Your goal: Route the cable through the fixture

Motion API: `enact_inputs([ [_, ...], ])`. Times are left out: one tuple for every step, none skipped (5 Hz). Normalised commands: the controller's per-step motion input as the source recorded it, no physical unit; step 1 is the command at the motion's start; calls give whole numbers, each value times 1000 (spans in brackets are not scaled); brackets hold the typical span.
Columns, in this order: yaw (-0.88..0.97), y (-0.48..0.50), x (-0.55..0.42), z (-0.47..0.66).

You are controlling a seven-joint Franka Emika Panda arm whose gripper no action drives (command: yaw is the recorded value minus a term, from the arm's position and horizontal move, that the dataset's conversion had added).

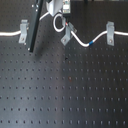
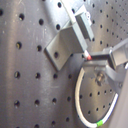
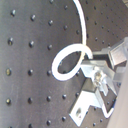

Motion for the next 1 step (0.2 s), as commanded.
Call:
enact_inputs([
  [-49, -165, -272, 242],
])
